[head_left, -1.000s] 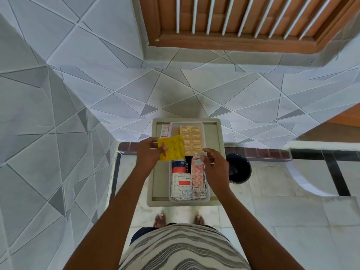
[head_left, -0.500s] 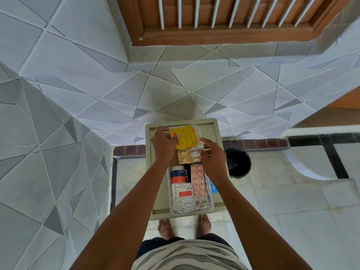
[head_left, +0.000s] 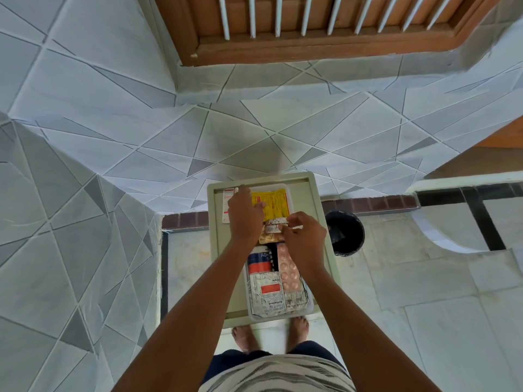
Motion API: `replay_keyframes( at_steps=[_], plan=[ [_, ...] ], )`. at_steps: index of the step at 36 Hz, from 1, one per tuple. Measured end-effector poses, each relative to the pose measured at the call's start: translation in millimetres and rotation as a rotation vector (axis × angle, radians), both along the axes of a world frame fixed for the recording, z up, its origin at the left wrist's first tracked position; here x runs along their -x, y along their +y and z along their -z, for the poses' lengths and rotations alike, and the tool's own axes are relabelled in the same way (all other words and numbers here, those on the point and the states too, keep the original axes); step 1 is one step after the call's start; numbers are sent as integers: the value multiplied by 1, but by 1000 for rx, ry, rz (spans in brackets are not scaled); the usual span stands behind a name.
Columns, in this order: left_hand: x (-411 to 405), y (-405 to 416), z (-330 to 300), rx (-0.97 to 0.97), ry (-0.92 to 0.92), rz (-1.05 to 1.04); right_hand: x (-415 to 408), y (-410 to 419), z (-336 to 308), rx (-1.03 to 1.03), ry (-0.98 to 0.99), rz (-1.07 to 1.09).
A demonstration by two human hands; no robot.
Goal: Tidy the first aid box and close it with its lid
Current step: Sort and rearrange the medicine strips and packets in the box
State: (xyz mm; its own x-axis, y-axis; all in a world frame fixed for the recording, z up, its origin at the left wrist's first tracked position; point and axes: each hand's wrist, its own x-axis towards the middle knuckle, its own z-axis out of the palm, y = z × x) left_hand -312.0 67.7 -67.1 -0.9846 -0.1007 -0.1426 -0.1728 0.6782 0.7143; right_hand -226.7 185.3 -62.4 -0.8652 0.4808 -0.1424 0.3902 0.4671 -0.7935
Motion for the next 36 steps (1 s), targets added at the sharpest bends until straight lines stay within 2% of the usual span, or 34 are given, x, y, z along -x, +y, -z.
replay_keyframes(
  at_steps=[7, 10, 13, 18, 20, 24, 29, 32, 36],
  plan=[
    [3, 1, -5, 264, 30, 124, 0, -2, 2, -144, -38, -97],
    [-1, -2, -7, 302, 53, 157, -3, -1, 3, -216, -53, -157],
    [-5, -10, -4, 265, 127, 142, -6, 0, 2, -196, -28, -140],
    [-9, -37, 7, 100, 262, 8, -22, 12, 0, -150, 132, -37],
    [-11, -49, 11, 71, 272, -55, -34, 22, 7, -148, 134, 20],
    [-10, -67, 25, 55, 175, -173, -59, 39, 32, -140, -33, 74],
    [3, -73, 36, 27, -5, -151, -81, 47, 58, -126, -304, 8],
    [16, -71, 44, 60, -74, -108, -84, 46, 67, -198, -352, -57],
    [26, -68, 54, 148, -135, -51, -78, 42, 70, -233, -331, -22]
  ],
)
